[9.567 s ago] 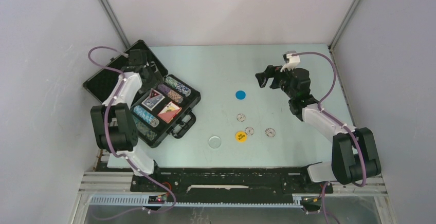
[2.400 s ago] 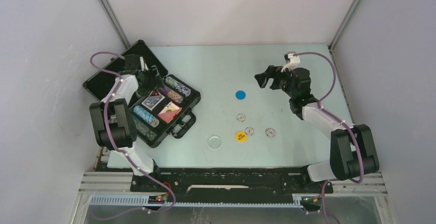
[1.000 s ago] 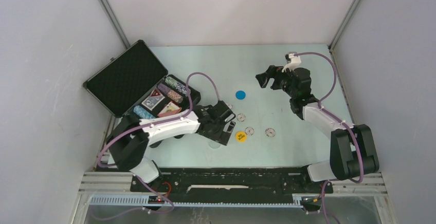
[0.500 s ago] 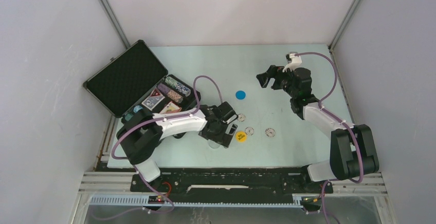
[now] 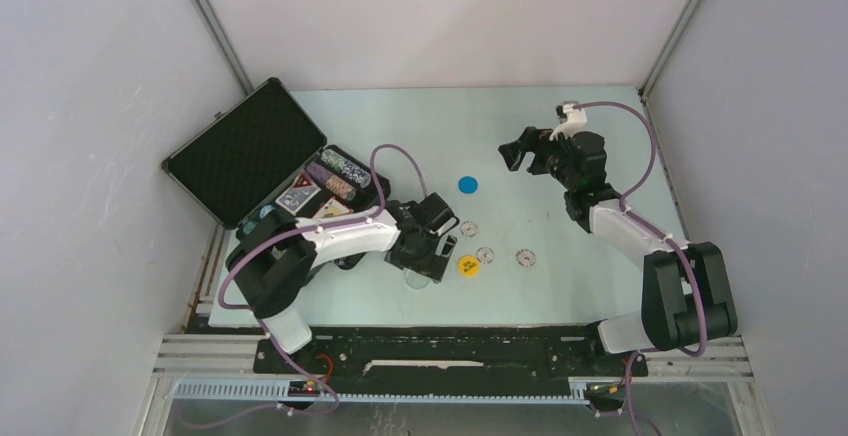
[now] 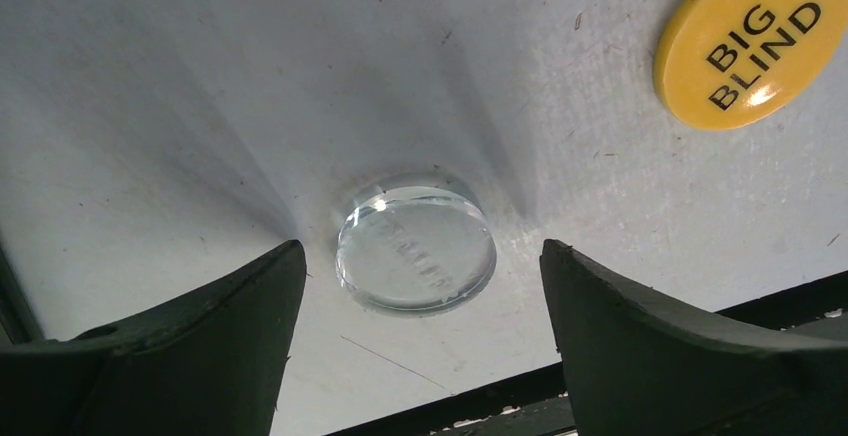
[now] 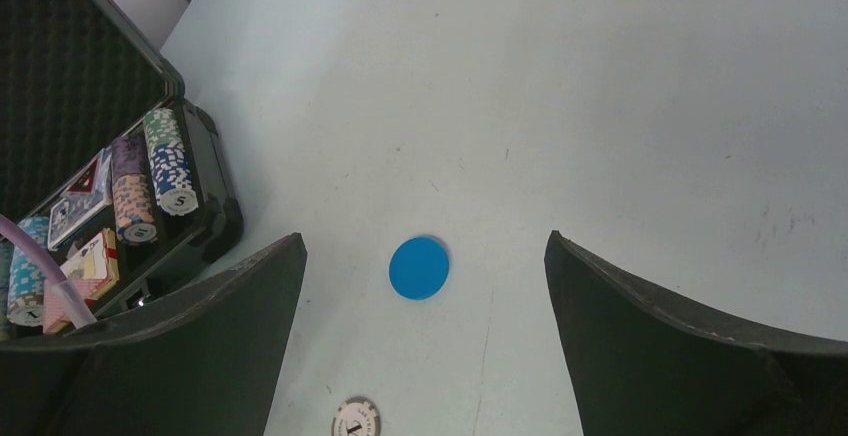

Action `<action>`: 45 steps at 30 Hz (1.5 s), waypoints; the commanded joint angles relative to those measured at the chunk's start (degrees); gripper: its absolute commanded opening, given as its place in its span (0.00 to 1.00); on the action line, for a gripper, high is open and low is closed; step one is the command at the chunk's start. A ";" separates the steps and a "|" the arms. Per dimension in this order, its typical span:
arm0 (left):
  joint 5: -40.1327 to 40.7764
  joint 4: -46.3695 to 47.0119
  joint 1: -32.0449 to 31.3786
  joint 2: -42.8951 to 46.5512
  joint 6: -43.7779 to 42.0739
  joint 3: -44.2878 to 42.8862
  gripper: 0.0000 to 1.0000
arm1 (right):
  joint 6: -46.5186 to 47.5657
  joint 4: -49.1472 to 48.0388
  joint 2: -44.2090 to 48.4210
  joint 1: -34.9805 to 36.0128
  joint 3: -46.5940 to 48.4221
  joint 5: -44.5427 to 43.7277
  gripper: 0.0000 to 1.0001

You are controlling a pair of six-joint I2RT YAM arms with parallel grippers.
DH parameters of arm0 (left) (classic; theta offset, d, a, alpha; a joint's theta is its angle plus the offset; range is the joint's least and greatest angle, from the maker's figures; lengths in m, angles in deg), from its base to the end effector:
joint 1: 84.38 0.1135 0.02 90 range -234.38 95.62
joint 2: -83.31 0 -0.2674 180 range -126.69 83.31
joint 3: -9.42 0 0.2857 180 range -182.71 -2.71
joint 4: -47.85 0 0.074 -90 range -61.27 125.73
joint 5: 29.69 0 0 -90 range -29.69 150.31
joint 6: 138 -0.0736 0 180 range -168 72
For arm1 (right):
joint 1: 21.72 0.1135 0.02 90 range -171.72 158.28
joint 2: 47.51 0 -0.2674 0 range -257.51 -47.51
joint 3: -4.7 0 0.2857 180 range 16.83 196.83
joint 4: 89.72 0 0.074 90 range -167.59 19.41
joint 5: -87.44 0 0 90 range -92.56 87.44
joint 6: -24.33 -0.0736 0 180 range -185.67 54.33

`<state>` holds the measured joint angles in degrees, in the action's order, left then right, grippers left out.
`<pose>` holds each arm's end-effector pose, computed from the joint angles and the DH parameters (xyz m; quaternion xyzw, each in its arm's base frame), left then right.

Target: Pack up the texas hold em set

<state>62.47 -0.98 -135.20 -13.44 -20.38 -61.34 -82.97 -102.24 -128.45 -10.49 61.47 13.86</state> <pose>0.2213 -0.2671 0.1114 0.1968 0.9713 -0.0690 0.1141 0.3688 0.0944 0.2314 -0.0495 0.7710 0.2613 0.5787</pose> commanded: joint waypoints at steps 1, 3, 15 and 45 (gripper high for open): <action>-0.15 -0.81 -0.31 0.17 0.39 0.88 0.91 | -0.53 -1.44 0.44 -0.41 2.38 -0.08 1.00; -0.17 -1.48 -0.24 0.41 0.34 0.97 0.88 | -0.54 -1.46 0.43 -0.41 2.38 -0.08 1.00; 0.29 -3.52 -1.56 -1.79 -0.72 -1.05 0.86 | -0.61 -1.54 0.35 -0.41 2.38 0.00 1.00; 2.27 -1.04 -1.57 -1.59 -2.08 -2.60 0.56 | -0.98 -1.72 0.18 -0.59 2.38 0.45 1.00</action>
<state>64.63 -4.09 -136.65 -15.16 -21.56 -61.82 -83.00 -102.24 -128.45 -10.82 61.47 14.12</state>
